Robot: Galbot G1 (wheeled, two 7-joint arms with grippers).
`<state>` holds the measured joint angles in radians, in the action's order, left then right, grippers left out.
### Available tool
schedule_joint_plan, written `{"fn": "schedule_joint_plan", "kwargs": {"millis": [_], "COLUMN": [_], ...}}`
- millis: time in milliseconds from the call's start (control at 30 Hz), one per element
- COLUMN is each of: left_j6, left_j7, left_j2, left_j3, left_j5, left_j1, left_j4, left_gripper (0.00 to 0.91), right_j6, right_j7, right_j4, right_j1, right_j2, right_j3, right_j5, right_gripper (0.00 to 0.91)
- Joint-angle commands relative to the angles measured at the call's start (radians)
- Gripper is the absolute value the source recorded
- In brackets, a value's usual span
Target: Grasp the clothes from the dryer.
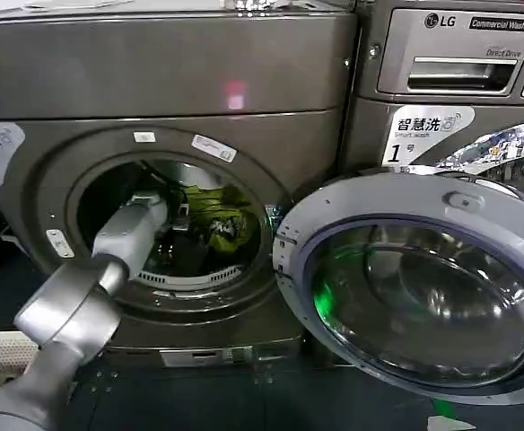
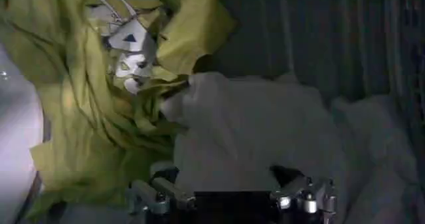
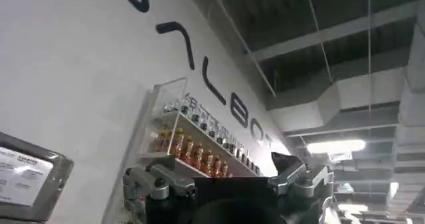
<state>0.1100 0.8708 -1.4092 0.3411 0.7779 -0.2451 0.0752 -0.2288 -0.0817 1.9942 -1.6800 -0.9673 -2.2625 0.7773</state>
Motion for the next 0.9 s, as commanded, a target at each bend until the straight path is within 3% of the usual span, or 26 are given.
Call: {"fn": "schedule_joint_plan", "kwargs": {"millis": [33,433,467,500,533,600,667,900], "left_j6": [0.0,-0.015,-0.016,-0.016,-0.015,-0.014,-0.012,-0.012], "left_j7": [-0.01,-0.07,-0.07,-0.07,-0.069,-0.068,-0.065,-0.07], "left_j2": [0.001,-0.002,-0.002,-0.002,-0.002,-0.001,0.0,0.003], "left_j3": [0.01,-0.024,-0.023,-0.023,-0.023,-0.024,-0.022,-0.029], "left_j5": [0.003,-0.09,-0.09,-0.09,-0.09,-0.089,-0.085,-0.089], "left_j1": [0.01,0.04,0.042,0.044,0.046,0.048,0.049,0.049], "left_j4": [-0.009,-0.008,-0.01,-0.01,-0.01,-0.01,-0.01,-0.01], "left_gripper": [0.907,0.899,0.603,0.501,0.216,0.057,0.0,0.0], "right_j6": [0.001,0.005,0.006,0.007,0.008,0.009,0.01,0.012], "right_j7": [0.0,-0.002,-0.003,-0.004,-0.003,-0.004,-0.004,-0.005], "right_j4": [0.004,0.009,0.008,0.006,0.005,0.006,0.007,0.002], "right_j1": [0.001,0.003,0.003,0.003,0.003,0.004,0.005,0.008], "right_j2": [-0.001,-0.008,-0.007,-0.007,-0.008,-0.01,-0.011,-0.011], "right_j3": [0.005,0.013,0.013,0.012,0.014,0.017,0.019,0.023], "right_j5": [-0.001,-0.002,-0.002,-0.002,-0.003,-0.003,-0.004,-0.005], "right_gripper": [0.907,0.907,0.907,0.907,0.907,0.907,0.907,0.907]}}
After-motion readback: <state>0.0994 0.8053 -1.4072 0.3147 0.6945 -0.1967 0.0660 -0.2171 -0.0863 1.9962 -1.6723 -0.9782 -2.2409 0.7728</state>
